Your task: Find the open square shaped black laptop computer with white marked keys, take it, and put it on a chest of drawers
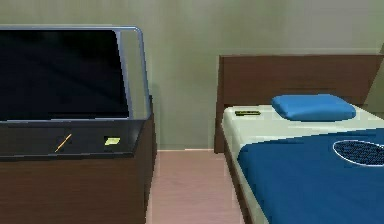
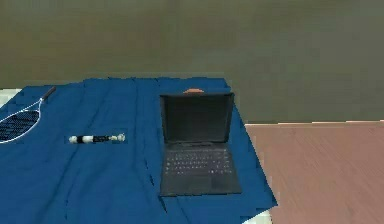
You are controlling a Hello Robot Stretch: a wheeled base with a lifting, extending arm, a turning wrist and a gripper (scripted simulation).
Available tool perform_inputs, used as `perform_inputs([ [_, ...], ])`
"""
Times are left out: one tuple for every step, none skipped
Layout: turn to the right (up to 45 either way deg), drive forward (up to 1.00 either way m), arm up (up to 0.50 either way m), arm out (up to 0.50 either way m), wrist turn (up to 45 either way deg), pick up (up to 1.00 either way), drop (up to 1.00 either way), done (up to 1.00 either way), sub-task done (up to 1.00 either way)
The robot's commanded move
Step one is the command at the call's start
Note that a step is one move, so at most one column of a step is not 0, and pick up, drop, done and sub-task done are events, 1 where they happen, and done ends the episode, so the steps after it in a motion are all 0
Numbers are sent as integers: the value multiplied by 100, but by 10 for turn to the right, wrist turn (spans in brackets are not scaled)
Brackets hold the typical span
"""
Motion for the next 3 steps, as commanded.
perform_inputs([
  [0,0,0,24,0,0,0,0,0],
  [0,0,0,0,450,0,0,0,0],
  [0,0,0,0,450,0,0,0,0],
])
